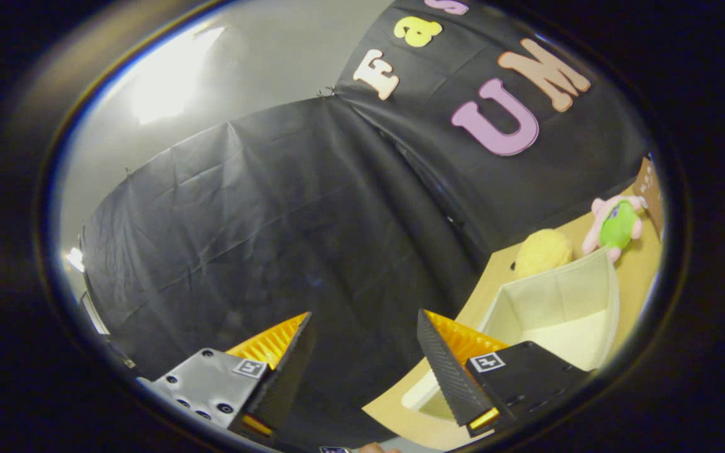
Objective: Open the storage box then place both shoes into the box .Put the left shoe in first, then the right shoe, with the right side of both shoes facing outward in a uniform manner.
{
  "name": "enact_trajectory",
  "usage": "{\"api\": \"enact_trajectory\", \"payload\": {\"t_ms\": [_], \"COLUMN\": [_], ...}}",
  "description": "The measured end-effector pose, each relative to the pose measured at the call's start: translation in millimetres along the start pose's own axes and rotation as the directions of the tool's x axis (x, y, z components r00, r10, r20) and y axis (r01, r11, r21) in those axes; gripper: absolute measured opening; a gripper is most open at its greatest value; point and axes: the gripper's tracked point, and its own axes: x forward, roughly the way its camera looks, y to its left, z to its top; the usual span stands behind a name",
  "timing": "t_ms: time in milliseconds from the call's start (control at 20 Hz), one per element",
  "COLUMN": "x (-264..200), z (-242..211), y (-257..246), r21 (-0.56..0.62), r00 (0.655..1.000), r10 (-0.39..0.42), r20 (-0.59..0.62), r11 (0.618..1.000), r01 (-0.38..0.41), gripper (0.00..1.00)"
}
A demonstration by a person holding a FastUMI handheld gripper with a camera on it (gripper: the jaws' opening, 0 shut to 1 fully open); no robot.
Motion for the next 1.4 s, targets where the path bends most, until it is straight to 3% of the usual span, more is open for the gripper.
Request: {"api": "enact_trajectory", "payload": {"t_ms": [300,750,1400], "x": [-46.0,-124.7,-231.2], "z": [44.9,29.4,-11.4], "y": [-74.6,-190.2,-285.1], "r21": [-0.114,-0.270,-0.350], "r00": [0.982,0.905,0.747], "r10": [-0.166,-0.425,-0.634], "r20": [0.093,-0.013,-0.198], "r11": [0.978,0.873,0.758], "r01": [0.176,0.406,0.551], "gripper": [0.99,0.99,0.99]}}
